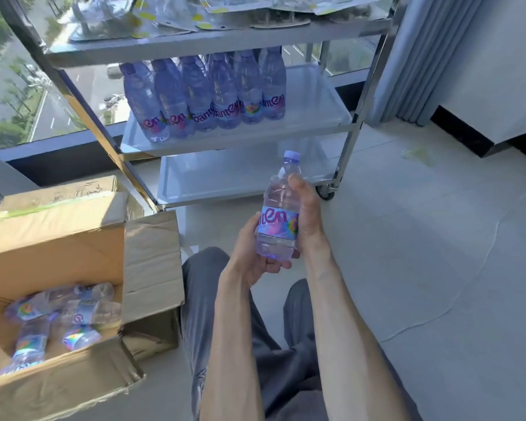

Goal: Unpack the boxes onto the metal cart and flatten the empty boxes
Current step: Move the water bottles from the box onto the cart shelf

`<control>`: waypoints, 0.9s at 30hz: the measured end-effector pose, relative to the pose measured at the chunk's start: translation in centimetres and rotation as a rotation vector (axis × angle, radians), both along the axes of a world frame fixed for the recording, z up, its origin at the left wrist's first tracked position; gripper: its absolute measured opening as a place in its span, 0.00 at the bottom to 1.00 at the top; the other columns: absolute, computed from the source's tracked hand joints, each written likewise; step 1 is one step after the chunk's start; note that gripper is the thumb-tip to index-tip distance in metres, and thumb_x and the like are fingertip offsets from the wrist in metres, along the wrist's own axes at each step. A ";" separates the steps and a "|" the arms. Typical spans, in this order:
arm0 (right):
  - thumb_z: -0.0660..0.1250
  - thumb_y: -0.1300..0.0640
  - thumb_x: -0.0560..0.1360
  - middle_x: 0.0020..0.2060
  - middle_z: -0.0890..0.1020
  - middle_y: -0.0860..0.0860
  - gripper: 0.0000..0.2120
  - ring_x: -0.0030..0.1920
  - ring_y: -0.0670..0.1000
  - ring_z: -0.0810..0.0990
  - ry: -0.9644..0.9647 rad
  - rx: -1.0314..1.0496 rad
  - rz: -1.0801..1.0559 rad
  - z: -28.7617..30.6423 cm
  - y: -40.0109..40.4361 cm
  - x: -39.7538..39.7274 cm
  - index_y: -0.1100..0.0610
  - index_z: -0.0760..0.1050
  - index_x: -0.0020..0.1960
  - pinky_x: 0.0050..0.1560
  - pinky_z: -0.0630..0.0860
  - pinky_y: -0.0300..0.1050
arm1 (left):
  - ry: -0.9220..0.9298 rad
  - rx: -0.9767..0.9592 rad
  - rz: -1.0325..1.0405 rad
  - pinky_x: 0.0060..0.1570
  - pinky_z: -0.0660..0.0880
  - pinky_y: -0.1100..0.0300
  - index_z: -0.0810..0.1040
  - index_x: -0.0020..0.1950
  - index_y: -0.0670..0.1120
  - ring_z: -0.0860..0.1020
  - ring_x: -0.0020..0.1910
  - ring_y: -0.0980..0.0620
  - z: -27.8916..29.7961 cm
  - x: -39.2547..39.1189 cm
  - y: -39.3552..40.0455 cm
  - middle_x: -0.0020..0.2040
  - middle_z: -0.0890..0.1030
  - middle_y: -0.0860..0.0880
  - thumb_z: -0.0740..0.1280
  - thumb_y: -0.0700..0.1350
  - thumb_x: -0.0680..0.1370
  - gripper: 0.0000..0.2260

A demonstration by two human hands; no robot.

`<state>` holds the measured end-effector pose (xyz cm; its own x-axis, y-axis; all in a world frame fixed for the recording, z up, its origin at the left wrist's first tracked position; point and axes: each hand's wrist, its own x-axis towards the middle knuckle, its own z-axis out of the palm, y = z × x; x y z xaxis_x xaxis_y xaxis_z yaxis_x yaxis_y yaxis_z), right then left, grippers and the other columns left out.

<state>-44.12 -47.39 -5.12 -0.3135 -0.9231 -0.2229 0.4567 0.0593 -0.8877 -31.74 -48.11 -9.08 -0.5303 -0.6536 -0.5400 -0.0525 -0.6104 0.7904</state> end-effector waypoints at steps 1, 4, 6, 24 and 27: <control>0.72 0.38 0.63 0.36 0.84 0.47 0.14 0.41 0.51 0.81 -0.017 -0.013 0.028 0.2 0.4 -0.5 0.48 0.82 0.38 0.57 0.76 0.59 | 0.045 -0.002 -0.015 0.32 0.66 0.56 0.84 0.51 0.42 0.76 0.43 0.36 0.3 -0.4 0.8 0.47 0.81 0.35 0.55 0.62 0.79 0.27; 0.70 0.41 0.65 0.33 0.84 0.47 0.16 0.36 0.48 0.82 -0.021 -0.001 0.084 0.7 1.6 -2.0 0.53 0.78 0.43 0.50 0.77 0.51 | 0.131 -0.038 0.054 0.35 0.72 0.55 0.83 0.56 0.45 0.76 0.46 0.40 0.2 -0.3 1.9 0.51 0.82 0.41 0.61 0.59 0.79 0.21; 0.69 0.47 0.73 0.33 0.83 0.48 0.12 0.34 0.48 0.82 0.011 -0.018 0.114 0.9 2.0 -2.7 0.56 0.78 0.44 0.45 0.77 0.47 | 0.170 -0.048 0.056 0.35 0.76 0.56 0.82 0.57 0.46 0.77 0.44 0.42 0.0 -0.3 2.4 0.51 0.83 0.43 0.64 0.56 0.79 0.16; 0.65 0.54 0.78 0.43 0.85 0.61 0.14 0.44 0.57 0.84 0.058 -0.011 -0.015 -1.1 1.1 -3.8 0.66 0.81 0.50 0.46 0.82 0.51 | 0.081 0.027 0.203 0.48 0.69 0.51 0.85 0.53 0.46 0.81 0.43 0.44 -3.3 -2.6 2.6 0.49 0.83 0.42 0.58 0.69 0.77 0.30; 0.66 0.52 0.77 0.45 0.85 0.62 0.16 0.48 0.62 0.85 0.097 -0.012 -0.004 -1.1 0.9 -3.7 0.67 0.81 0.52 0.54 0.81 0.60 | 0.090 -0.006 0.267 0.51 0.68 0.49 0.86 0.47 0.48 0.81 0.40 0.45 -3.4 -3.0 2.6 0.45 0.83 0.43 0.55 0.67 0.79 0.28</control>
